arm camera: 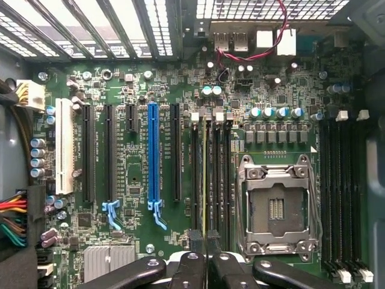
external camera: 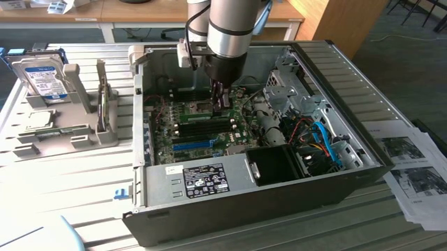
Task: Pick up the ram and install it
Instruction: 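Insert the ram into the slot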
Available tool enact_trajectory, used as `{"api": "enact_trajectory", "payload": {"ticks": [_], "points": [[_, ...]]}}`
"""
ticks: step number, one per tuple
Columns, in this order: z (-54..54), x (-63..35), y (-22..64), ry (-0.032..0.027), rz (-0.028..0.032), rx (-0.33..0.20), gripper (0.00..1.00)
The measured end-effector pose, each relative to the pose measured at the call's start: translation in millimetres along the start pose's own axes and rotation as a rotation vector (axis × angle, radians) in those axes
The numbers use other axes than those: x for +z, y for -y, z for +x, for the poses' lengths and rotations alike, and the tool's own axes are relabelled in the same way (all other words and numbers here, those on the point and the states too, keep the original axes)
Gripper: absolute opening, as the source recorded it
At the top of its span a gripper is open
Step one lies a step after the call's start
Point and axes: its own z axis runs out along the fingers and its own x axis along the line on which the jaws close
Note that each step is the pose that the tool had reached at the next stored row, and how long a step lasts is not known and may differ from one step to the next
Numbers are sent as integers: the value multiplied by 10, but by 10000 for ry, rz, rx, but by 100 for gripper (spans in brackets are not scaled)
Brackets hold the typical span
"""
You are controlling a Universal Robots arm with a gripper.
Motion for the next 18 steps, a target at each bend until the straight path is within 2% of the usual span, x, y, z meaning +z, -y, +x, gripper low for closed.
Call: {"api": "enact_trajectory", "payload": {"ticks": [18], "points": [[3,139,0,4,12,132,11]]}}
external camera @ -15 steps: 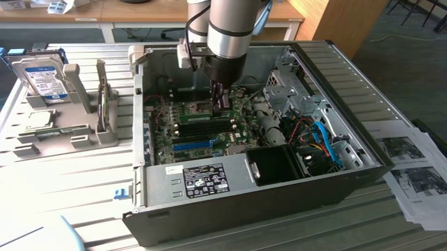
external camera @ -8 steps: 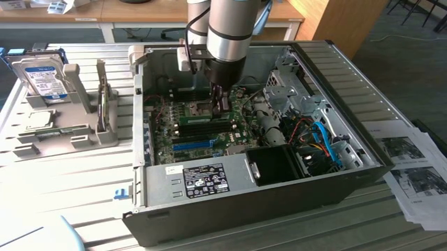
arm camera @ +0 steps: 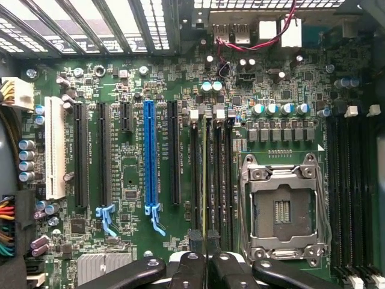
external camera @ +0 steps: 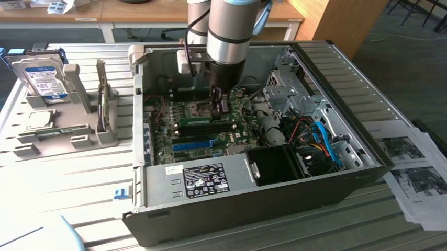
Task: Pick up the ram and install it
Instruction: 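Insert the ram into the slot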
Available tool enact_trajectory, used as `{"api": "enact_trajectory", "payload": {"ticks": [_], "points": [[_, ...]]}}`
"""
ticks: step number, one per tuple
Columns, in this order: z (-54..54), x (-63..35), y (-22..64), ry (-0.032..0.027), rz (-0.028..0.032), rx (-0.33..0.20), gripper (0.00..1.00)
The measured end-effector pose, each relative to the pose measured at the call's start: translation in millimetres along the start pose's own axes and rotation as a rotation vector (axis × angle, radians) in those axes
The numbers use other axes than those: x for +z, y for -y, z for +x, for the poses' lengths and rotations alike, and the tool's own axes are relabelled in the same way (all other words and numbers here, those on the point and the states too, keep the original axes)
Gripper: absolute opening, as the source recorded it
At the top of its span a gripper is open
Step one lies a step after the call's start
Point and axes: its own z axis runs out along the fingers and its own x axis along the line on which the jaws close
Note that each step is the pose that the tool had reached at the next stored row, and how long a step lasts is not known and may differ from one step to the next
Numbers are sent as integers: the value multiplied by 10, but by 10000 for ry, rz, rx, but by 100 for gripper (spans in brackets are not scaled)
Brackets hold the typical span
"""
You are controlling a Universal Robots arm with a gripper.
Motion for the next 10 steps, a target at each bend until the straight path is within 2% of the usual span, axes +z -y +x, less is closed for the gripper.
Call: {"api": "enact_trajectory", "payload": {"ticks": [10], "points": [[1,29,1,0,1,34,11]]}}
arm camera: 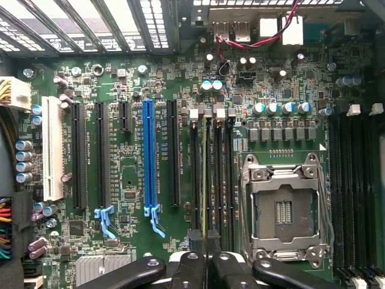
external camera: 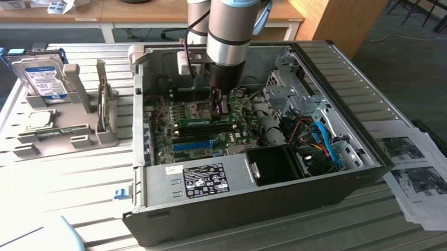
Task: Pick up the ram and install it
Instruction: 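Insert the ram into the slot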
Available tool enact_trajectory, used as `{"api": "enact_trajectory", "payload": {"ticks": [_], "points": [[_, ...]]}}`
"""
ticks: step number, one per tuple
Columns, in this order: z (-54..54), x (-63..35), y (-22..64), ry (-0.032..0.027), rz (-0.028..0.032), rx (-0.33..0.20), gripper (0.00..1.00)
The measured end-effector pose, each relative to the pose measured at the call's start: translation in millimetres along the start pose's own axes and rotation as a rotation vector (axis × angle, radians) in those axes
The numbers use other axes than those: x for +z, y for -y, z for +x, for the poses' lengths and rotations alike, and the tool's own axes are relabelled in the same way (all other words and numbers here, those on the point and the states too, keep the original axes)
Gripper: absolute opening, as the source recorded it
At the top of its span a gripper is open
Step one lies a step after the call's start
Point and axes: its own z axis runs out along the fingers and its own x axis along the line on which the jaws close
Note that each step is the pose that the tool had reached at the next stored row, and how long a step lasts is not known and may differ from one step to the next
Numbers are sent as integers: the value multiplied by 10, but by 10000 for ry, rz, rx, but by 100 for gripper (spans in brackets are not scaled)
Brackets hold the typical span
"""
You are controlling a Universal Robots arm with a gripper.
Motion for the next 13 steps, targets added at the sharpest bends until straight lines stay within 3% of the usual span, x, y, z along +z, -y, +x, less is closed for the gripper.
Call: {"api": "enact_trajectory", "payload": {"ticks": [13], "points": [[-1,8,0,-5,-6,-418,11]]}}
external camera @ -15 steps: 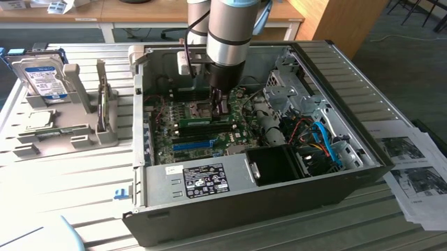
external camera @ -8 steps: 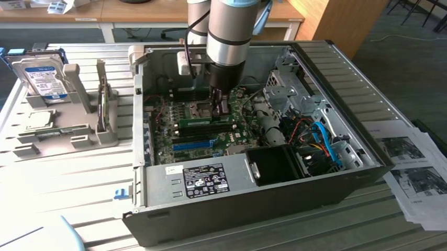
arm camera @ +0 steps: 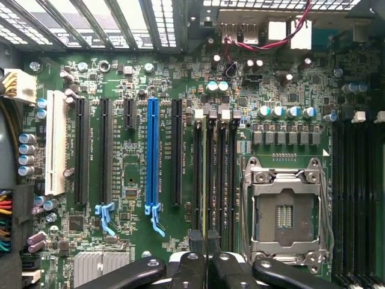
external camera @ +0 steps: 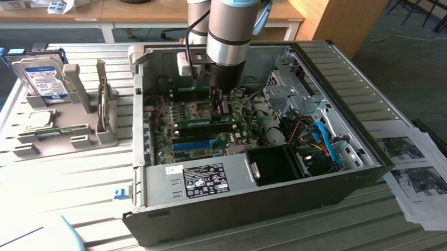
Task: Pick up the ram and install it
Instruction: 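Insert the ram into the slot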
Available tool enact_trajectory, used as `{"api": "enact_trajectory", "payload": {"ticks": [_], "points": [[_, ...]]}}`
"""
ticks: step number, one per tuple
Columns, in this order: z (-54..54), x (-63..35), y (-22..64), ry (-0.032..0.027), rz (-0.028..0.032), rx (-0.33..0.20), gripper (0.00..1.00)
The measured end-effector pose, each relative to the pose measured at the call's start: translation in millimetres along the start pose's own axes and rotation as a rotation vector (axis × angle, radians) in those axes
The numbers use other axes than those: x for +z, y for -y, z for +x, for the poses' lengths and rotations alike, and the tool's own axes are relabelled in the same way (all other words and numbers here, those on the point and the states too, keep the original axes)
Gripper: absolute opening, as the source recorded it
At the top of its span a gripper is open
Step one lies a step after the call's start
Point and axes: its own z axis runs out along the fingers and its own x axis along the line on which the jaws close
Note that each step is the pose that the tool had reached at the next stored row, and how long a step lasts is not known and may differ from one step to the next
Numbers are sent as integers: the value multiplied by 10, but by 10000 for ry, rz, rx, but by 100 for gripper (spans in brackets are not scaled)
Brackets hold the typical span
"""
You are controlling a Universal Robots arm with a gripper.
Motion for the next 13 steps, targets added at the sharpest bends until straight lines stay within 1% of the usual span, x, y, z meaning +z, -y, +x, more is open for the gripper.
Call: {"api": "enact_trajectory", "payload": {"ticks": [13], "points": [[3,70,1,-6,6,1,11]]}}
